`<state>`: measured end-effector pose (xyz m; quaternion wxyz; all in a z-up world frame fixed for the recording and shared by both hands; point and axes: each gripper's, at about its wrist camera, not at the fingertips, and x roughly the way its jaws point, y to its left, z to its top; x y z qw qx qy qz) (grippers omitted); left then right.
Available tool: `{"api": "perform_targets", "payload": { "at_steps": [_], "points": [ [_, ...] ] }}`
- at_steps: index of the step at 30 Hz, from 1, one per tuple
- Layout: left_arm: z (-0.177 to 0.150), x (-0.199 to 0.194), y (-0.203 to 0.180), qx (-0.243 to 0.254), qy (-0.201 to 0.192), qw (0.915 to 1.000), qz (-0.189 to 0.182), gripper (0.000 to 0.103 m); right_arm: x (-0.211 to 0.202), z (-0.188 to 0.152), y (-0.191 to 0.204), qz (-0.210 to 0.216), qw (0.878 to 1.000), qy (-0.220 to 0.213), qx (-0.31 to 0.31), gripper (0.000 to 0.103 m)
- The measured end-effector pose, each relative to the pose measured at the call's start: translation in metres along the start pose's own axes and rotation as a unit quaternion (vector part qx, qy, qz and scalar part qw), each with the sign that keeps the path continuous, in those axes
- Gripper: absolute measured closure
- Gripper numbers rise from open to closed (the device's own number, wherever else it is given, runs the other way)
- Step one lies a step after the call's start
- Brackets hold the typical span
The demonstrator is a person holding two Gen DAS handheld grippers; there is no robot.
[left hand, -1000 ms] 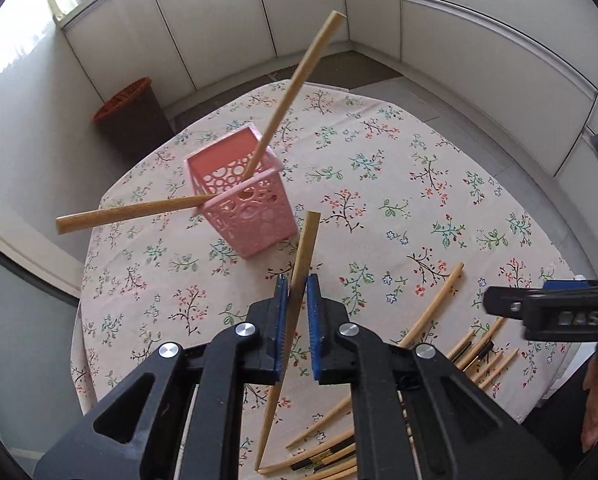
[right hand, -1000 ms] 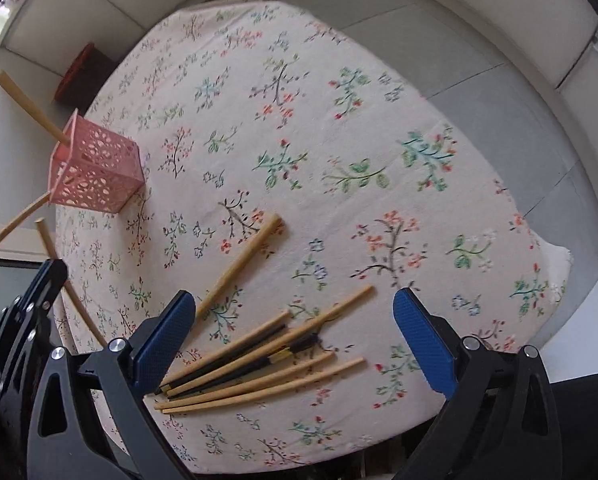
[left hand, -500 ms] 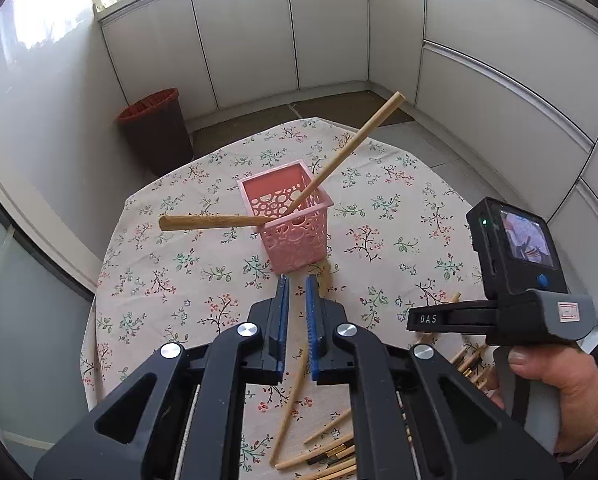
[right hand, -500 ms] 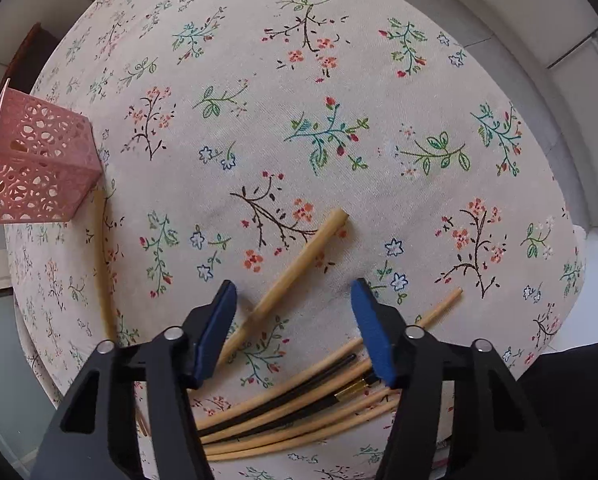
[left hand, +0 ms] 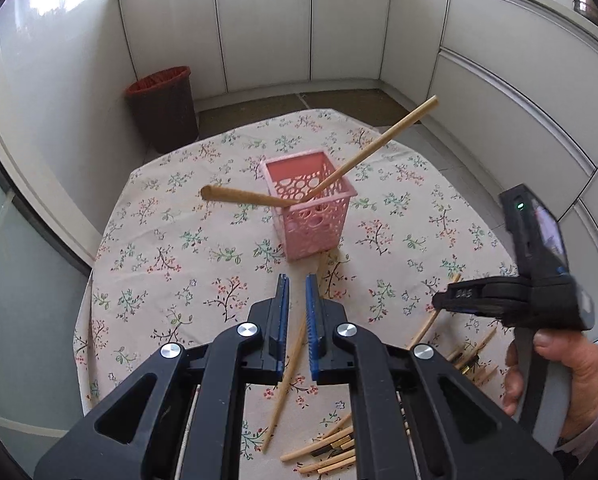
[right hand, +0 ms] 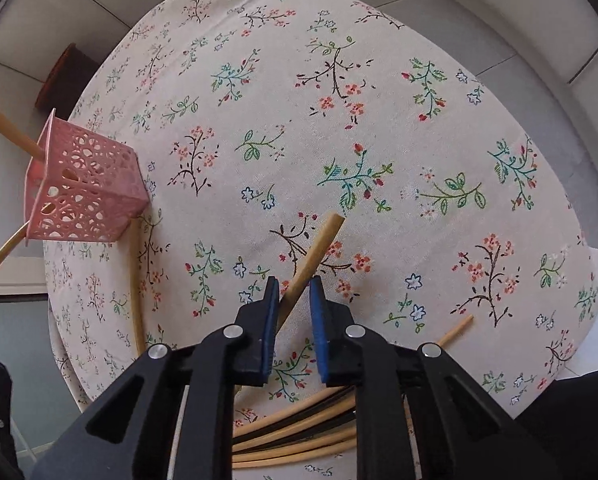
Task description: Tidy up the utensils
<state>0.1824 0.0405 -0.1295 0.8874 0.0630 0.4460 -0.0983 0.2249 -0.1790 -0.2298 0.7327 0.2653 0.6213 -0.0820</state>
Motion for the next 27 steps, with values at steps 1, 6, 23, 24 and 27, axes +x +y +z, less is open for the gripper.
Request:
{"api": "perform_targets", "payload": {
  "at_steps": [1,6,23,24,27],
  "points": [
    [-0.001,0.005,0.001,-0.001,0.010,0.9999,0.000,0.095,-0.003,0.003,-0.002,0.000,1.000,0.002,0.000,0.087],
    [-0.010,0.041,-0.005,0.004,0.057,0.9983,0.009,0.092,-0.012,0.005,-0.028,0.009,1.000,0.007,0.011,0.087],
    [-0.016,0.124,-0.003,-0.015,0.098,0.9931,0.063,0.064,-0.042,0.001,-0.043,0.065,0.997,-0.039,-0.021,0.088],
    [-0.017,0.128,-0.006,-0.013,0.098,0.9926,0.070,0.064,-0.044,0.000,-0.044,0.069,0.997,-0.038,-0.022,0.088],
    [-0.018,0.138,-0.015,0.009,0.097,0.9899,0.103,0.064,-0.044,0.000,-0.044,0.073,0.996,-0.035,-0.023,0.090]
  ]
}}
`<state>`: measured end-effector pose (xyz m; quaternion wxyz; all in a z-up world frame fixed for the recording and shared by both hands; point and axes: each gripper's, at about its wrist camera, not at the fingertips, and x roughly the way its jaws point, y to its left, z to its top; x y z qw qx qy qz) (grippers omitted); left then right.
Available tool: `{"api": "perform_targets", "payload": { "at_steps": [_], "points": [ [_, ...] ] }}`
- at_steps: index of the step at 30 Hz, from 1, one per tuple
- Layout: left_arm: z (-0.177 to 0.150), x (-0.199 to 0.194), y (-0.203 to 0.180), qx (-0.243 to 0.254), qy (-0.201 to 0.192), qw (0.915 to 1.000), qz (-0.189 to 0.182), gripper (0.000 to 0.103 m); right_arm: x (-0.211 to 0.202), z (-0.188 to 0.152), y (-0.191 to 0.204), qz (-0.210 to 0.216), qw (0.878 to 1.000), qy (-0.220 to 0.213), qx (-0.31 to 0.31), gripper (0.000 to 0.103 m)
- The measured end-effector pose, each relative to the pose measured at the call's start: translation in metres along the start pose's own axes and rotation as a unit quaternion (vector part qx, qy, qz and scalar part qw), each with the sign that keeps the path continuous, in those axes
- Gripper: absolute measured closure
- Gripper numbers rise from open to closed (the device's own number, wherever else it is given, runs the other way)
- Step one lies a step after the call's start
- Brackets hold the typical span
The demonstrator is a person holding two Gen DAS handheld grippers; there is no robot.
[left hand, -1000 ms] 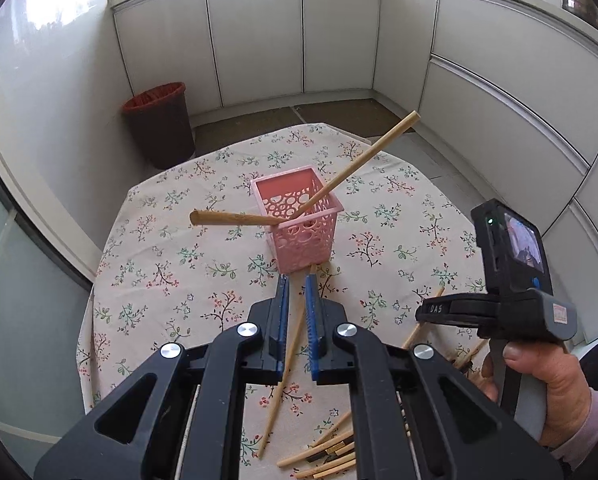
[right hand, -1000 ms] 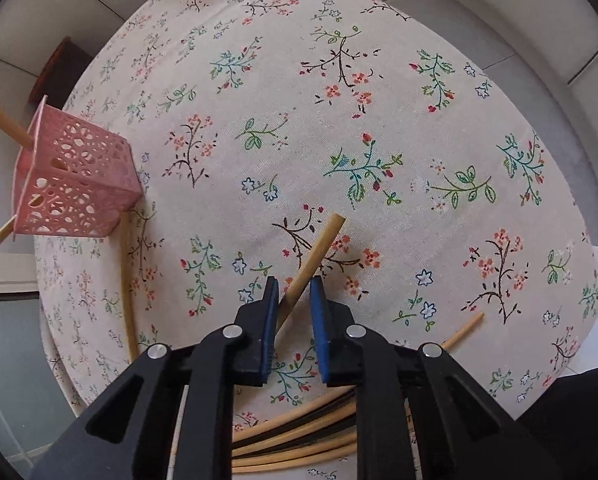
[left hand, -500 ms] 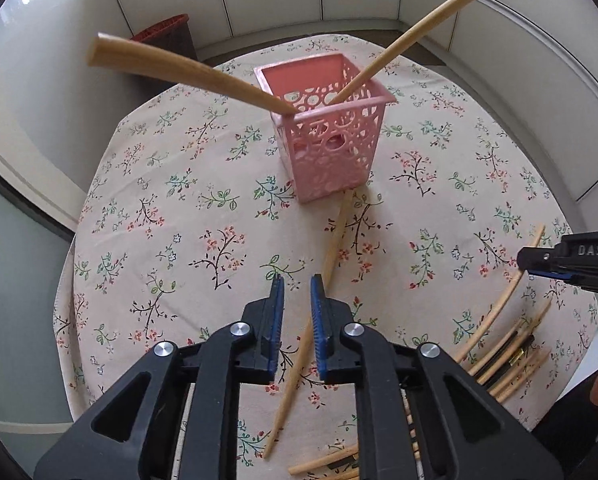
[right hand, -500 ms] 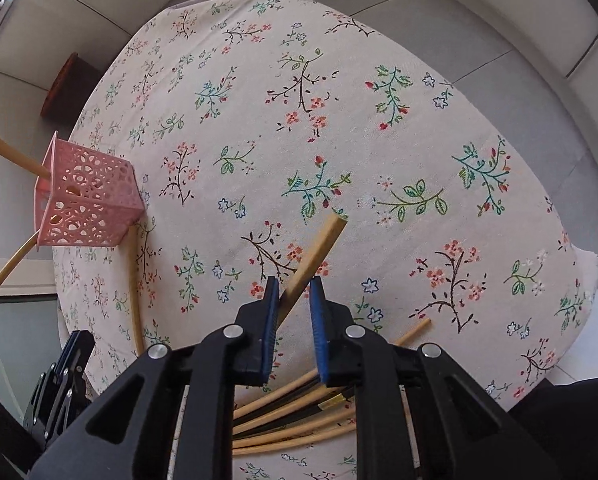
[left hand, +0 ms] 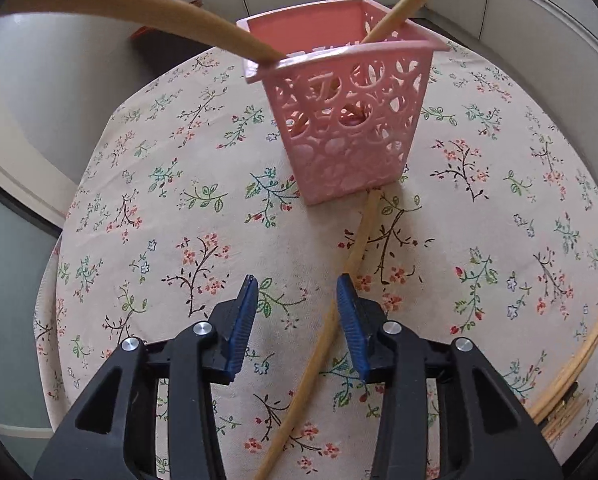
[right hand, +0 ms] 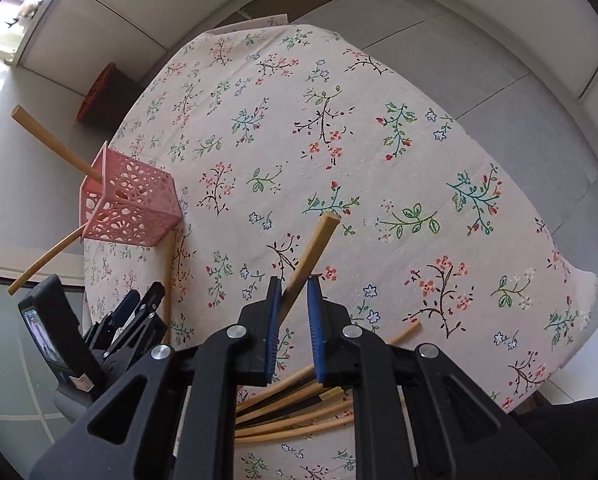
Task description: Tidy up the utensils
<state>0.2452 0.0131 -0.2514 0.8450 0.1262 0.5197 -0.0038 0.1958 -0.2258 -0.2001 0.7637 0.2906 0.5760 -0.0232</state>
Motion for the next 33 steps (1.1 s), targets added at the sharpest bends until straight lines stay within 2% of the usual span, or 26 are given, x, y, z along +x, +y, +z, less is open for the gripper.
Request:
{"api": "perform_targets", "payload": {
  "at_steps": [1,4,6,7,9,10,12,13,14,16,22,24,26,27,28,29,30,31,33],
  "points": [
    [0.001,0.001,-0.001,0.002,0.002,1.0000,0.004,0.065,-0.001,0.001,-0.002,0.002,1.000,0.001,0.000,0.090],
    [0.001,0.000,-0.007,0.024,0.017,0.9993,-0.025,0.093,-0.003,0.001,-0.005,0.007,1.000,0.003,0.002,0.090],
    [-0.005,-0.004,-0.021,0.069,0.019,0.9972,-0.021,0.096,-0.005,0.000,-0.008,0.011,1.000,0.003,0.004,0.090],
    [-0.010,-0.005,-0.027,0.090,0.037,0.9942,-0.046,0.094,-0.006,0.000,-0.010,0.011,1.000,0.004,0.006,0.090],
    [-0.015,-0.014,-0.032,0.106,0.043,0.9911,-0.068,0.094,-0.007,-0.001,-0.015,0.012,1.000,0.009,0.013,0.090],
    [-0.013,-0.020,-0.029,0.095,0.044,0.9909,-0.085,0.091,-0.007,-0.001,-0.019,0.015,1.000,0.013,0.019,0.089],
    [-0.006,-0.029,-0.018,0.067,0.037,0.9915,-0.105,0.067,-0.005,0.000,-0.027,0.022,0.999,0.020,0.036,0.089],
    [-0.002,-0.033,-0.014,0.056,0.027,0.9933,-0.097,0.044,-0.004,0.001,-0.030,0.024,0.999,0.023,0.042,0.089],
    [0.003,-0.037,-0.010,0.044,0.007,0.9963,-0.074,0.034,-0.003,0.002,-0.033,0.026,0.998,0.025,0.046,0.088],
    [0.010,-0.041,-0.006,0.040,-0.013,0.9982,-0.042,0.033,-0.002,0.004,-0.036,0.030,0.998,0.026,0.049,0.087],
    [0.010,-0.016,-0.029,0.079,0.015,0.9967,-0.003,0.037,0.006,0.007,-0.046,0.041,0.997,0.034,0.060,0.087],
    [0.009,-0.005,-0.032,0.089,0.024,0.9955,0.022,0.038,0.009,0.009,-0.048,0.040,0.997,0.038,0.059,0.087],
    [0.006,0.004,-0.034,0.088,0.039,0.9953,0.008,0.038,0.013,0.012,-0.048,0.046,0.996,0.046,0.061,0.086],
    [0.007,0.007,-0.035,0.091,0.050,0.9946,0.001,0.040,0.015,0.014,-0.047,0.047,0.996,0.048,0.063,0.085],
    [0.007,0.008,-0.037,0.095,0.048,0.9944,0.001,0.047,0.017,0.017,-0.045,0.046,0.996,0.051,0.063,0.080],
    [0.007,0.007,-0.039,0.100,0.052,0.9935,-0.016,0.069,0.019,0.019,-0.042,0.044,0.996,0.054,0.061,0.077],
    [0.007,0.007,-0.041,0.098,0.060,0.9926,-0.038,0.084,0.023,0.021,-0.037,0.040,0.996,0.058,0.058,0.070],
    [0.006,0.008,-0.043,0.101,0.064,0.9921,-0.035,0.094,0.027,0.023,-0.032,0.035,0.996,0.060,0.057,0.070],
    [0.002,0.007,-0.044,0.106,0.055,0.9924,-0.030,0.094,0.033,0.028,-0.024,0.031,0.996,0.061,0.060,0.069]
  ]
}}
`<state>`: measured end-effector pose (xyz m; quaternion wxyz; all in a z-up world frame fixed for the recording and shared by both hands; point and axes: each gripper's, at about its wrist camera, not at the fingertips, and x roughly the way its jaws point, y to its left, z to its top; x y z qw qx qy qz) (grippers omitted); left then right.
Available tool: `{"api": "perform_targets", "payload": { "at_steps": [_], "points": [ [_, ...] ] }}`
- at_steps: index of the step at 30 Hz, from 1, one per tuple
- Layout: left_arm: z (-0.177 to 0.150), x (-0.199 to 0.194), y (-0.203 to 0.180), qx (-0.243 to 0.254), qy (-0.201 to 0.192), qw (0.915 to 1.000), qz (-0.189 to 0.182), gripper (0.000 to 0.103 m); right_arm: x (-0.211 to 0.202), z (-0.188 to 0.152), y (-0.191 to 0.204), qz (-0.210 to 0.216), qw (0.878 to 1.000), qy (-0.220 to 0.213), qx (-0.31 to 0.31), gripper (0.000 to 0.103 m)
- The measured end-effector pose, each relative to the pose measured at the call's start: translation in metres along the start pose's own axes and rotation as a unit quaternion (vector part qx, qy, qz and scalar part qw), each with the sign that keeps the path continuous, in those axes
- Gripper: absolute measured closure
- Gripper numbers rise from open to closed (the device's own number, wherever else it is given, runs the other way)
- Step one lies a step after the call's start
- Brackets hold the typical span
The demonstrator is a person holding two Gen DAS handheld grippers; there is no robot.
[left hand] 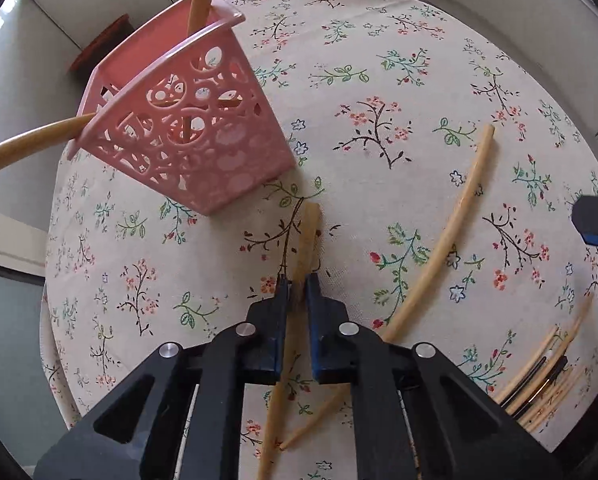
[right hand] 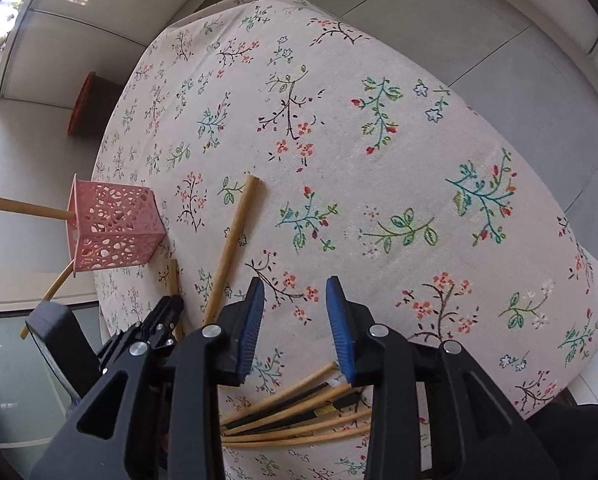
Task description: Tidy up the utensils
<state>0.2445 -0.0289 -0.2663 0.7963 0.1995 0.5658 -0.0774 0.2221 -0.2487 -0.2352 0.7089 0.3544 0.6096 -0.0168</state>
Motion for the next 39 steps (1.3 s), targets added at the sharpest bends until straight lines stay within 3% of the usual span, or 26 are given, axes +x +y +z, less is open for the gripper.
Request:
{"api": "perform_targets", "payload": {
  "at_steps": [4,6,10,18,23,30,33,34,35,36,37,39],
  "points": [
    [-0.008,-0.018,0.023,-0.047,-0.011,0.9952,-0.085,0.093,0.017,0.007,0.018,-0.018,1.000,0.011,0.004,0.062],
    [-0.012,-0.027,0.034,-0.056,-0.018,0.9923,-0.109,0.089,0.022,0.010,0.023,-0.029,1.000,0.008,0.006,0.061],
    [-0.021,-0.028,0.045,-0.063,-0.028,0.9954,-0.066,0.052,0.031,0.014,0.028,-0.033,0.999,0.008,0.017,0.061],
    [-0.015,-0.021,0.030,-0.032,-0.027,0.9991,-0.009,0.050,0.034,0.011,0.020,-0.028,0.999,0.015,0.017,0.059],
    [-0.006,-0.014,0.017,-0.012,-0.024,0.9996,0.009,0.035,0.026,0.011,0.019,-0.022,1.000,0.011,0.003,0.053],
    [0.010,-0.011,0.006,-0.001,-0.008,0.9998,-0.019,0.035,0.026,0.015,0.018,-0.020,1.000,0.014,0.005,0.053],
    [0.016,0.001,0.000,0.007,0.001,0.9997,-0.025,0.040,0.027,0.017,0.016,-0.024,1.000,0.018,0.006,0.053],
    [0.019,0.001,0.001,0.002,0.000,0.9992,-0.039,0.047,0.027,0.018,0.015,-0.028,0.999,0.018,0.007,0.053],
    [0.021,0.001,0.005,-0.007,0.006,0.9978,-0.065,0.067,0.028,0.020,0.014,-0.031,0.999,0.017,0.008,0.053],
    [0.022,0.001,0.008,-0.019,0.013,0.9949,-0.099,0.075,0.028,0.020,0.014,-0.034,0.999,0.017,0.009,0.053],
    [0.022,0.001,0.009,-0.023,0.014,0.9942,-0.104,0.083,0.029,0.021,0.014,-0.037,0.999,0.017,0.011,0.053],
    [0.021,-0.001,0.006,-0.011,0.009,0.9954,-0.095,0.089,0.031,0.023,0.016,-0.041,0.999,0.018,0.015,0.052]
  ]
}}
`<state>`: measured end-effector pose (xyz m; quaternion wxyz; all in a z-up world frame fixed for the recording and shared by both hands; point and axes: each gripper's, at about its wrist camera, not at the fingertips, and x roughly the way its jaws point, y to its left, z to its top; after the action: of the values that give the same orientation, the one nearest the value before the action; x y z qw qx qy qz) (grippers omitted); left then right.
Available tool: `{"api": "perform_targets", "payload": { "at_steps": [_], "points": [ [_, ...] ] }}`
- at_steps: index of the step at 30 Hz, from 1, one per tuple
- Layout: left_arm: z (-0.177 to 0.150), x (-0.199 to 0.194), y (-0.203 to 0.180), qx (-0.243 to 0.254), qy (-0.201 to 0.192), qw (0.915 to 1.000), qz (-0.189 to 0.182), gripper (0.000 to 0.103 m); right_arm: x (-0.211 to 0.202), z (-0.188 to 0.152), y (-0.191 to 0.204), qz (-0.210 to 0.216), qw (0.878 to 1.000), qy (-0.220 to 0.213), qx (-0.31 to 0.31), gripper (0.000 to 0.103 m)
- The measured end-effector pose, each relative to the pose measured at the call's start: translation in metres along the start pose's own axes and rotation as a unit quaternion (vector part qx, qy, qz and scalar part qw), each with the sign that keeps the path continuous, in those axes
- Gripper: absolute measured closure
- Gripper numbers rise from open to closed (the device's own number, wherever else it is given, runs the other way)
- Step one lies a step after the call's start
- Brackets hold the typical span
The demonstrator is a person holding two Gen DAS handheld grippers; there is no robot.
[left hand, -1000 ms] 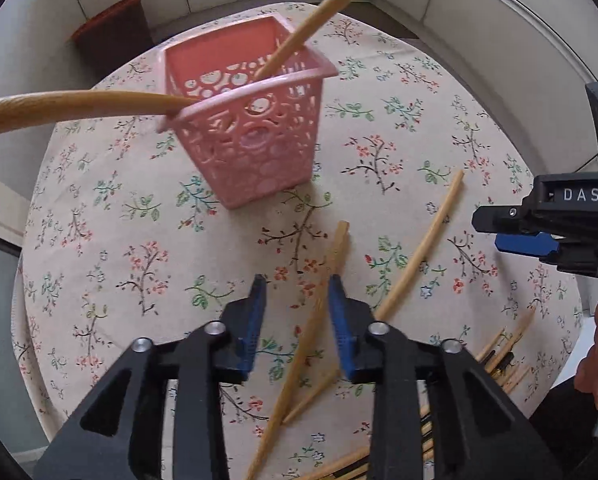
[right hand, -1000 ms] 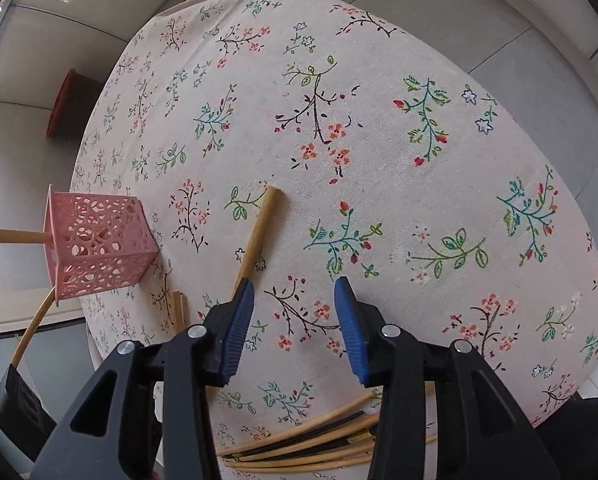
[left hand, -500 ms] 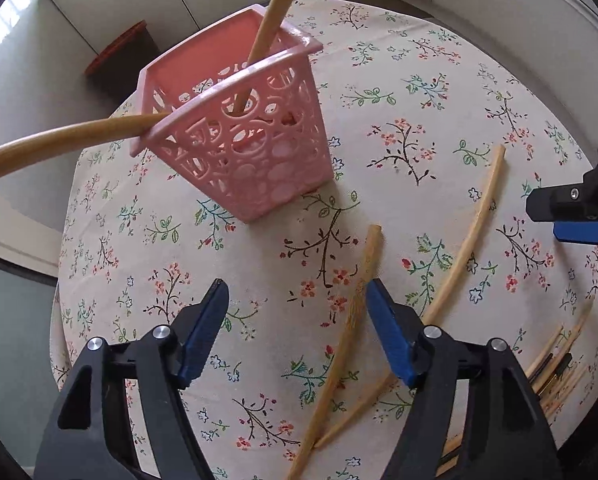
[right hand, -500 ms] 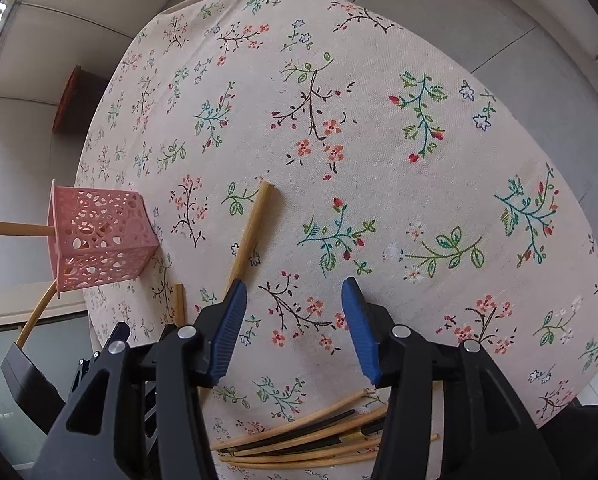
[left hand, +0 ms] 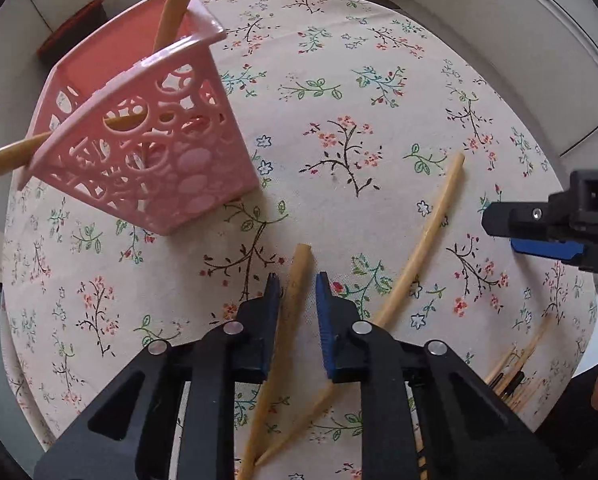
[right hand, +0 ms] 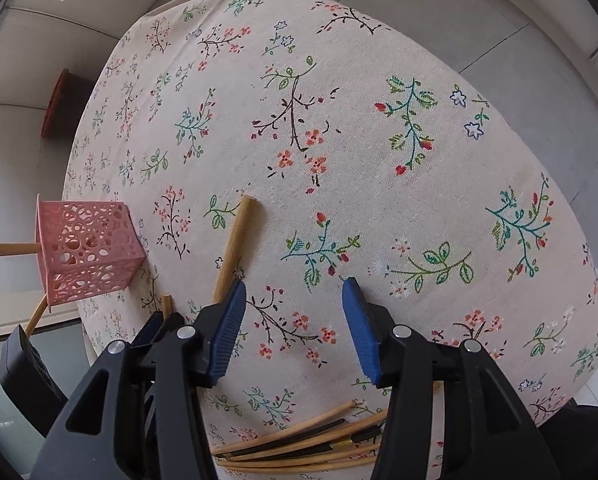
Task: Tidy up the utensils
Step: 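Lift the chopsticks upright toward the pink holder with both grippers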
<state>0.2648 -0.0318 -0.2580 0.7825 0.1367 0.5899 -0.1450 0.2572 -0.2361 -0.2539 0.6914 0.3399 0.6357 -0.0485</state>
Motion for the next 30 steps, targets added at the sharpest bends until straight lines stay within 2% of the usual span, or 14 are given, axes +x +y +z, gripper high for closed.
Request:
{"api": "perform_targets", "payload": {
  "at_steps": [1,6,13,14,15,16,18,22,27,30],
  "points": [
    [-0.001,-0.001,-0.001,0.002,-0.001,1.0000,-0.002,0.093,0.001,0.000,0.003,-0.004,1.000,0.001,0.000,0.051],
    [-0.015,-0.016,0.010,0.000,-0.023,0.9995,0.021,0.095,0.009,0.000,0.022,-0.031,1.000,-0.004,-0.001,0.049],
    [-0.045,-0.089,0.020,0.002,-0.092,0.9952,0.034,0.096,0.022,-0.005,0.057,-0.046,0.999,-0.016,-0.005,0.049],
    [-0.048,-0.097,0.022,0.000,-0.101,0.9943,0.035,0.096,0.023,-0.005,0.062,-0.062,0.998,-0.023,-0.008,0.055],
    [-0.051,-0.106,0.024,-0.004,-0.112,0.9930,0.037,0.096,0.024,-0.006,0.067,-0.074,0.997,-0.031,-0.013,0.068],
    [-0.052,-0.111,0.020,-0.006,-0.119,0.9921,0.040,0.096,0.026,-0.006,0.072,-0.095,0.995,-0.035,-0.023,0.086],
    [-0.053,-0.125,0.020,-0.012,-0.135,0.9899,0.040,0.096,0.028,-0.005,0.073,-0.087,0.995,-0.033,-0.022,0.094],
    [-0.061,-0.153,0.014,-0.024,-0.169,0.9847,0.033,0.096,0.013,-0.011,0.060,-0.039,0.998,-0.053,-0.019,0.095],
    [-0.084,-0.188,0.015,-0.031,-0.213,0.9763,0.023,0.097,-0.042,-0.045,0.061,0.015,0.986,-0.122,-0.109,0.094],
    [-0.093,-0.204,0.013,-0.038,-0.228,0.9727,0.015,0.097,-0.078,-0.069,0.062,0.046,0.977,-0.144,-0.152,0.094]
  ]
}}
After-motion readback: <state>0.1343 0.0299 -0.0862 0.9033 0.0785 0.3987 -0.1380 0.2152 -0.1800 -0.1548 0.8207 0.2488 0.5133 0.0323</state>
